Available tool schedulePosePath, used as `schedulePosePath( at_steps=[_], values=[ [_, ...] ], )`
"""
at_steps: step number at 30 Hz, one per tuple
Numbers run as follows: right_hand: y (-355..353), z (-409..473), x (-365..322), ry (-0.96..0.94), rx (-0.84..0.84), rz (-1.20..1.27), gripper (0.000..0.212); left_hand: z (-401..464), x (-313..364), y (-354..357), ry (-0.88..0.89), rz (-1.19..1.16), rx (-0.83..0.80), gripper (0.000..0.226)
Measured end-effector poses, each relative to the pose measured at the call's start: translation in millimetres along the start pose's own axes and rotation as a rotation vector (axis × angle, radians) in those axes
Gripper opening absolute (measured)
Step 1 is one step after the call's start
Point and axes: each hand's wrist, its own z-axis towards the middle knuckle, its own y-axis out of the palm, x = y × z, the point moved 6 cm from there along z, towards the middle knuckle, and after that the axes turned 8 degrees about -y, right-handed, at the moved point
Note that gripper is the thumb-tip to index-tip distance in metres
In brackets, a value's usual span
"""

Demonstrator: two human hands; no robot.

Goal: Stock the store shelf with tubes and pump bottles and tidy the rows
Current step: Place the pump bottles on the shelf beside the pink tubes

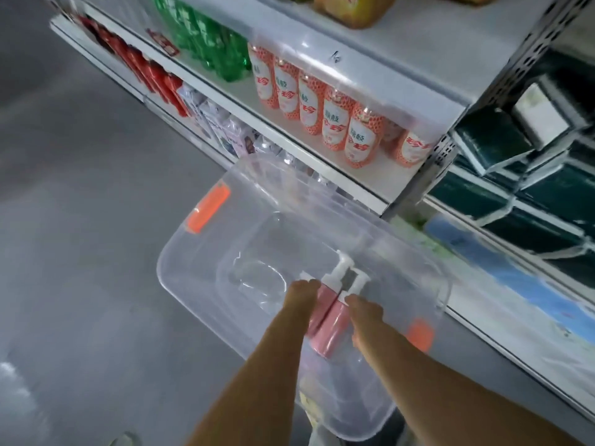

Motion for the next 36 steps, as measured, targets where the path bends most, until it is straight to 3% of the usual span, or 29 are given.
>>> schedulePosePath(
  at_steps=[3,6,9,13,16,19,23,29,34,36],
  values=[
    [10.5,11.5,8.3,0.0,-0.006,0.028,0.041,15.0,-4.1,12.5,-0.027,0.094,-0.011,0.048],
    [17.5,24.1,18.3,0.004,-0.058,0.013,0.043,24.8,-8.4,18.9,-0.039,0.179,0.027,0.078],
    [22.6,31.6,16.7,-0.03,-0.093,-0.006,0.057,11.1,-4.6,15.5,-0.038,0.292,0.082,0.061],
    [24.2,9.8,0.9,-0.064,-0.141,-0.066,0.052,21.4,-18.8,14.7,-0.058,0.025,0.049,0.087],
    [18.2,-3.9,-9.7,-0.096,-0.156,-0.167,0.064,46.3,-39.0,16.0,-0.078,-0.164,-0.03,0.08],
    [13.3,-26.2,-26.1,-0.145,-0.236,-0.172,0.061,11.6,-35.0,9.3,-0.096,-0.256,-0.107,0.086],
    [-3.7,-64.4,-44.9,-0.18,-0.319,-0.141,0.055,-73.4,-7.1,-7.8,-0.026,-0.283,-0.119,0.06],
    [-49.1,-125.0,-73.4,-0.268,-0.355,-0.037,0.049,-151.9,6.2,-7.5,0.11,-0.261,-0.152,0.062],
    [-102.0,-171.1,-94.3,-0.343,-0.39,0.118,0.06,-220.3,19.6,16.8,0.241,-0.212,-0.222,0.061],
    [-131.0,-190.2,-102.1,-0.393,-0.395,0.186,0.052,-247.4,23.7,33.2,0.271,-0.222,-0.276,0.061]
  ],
)
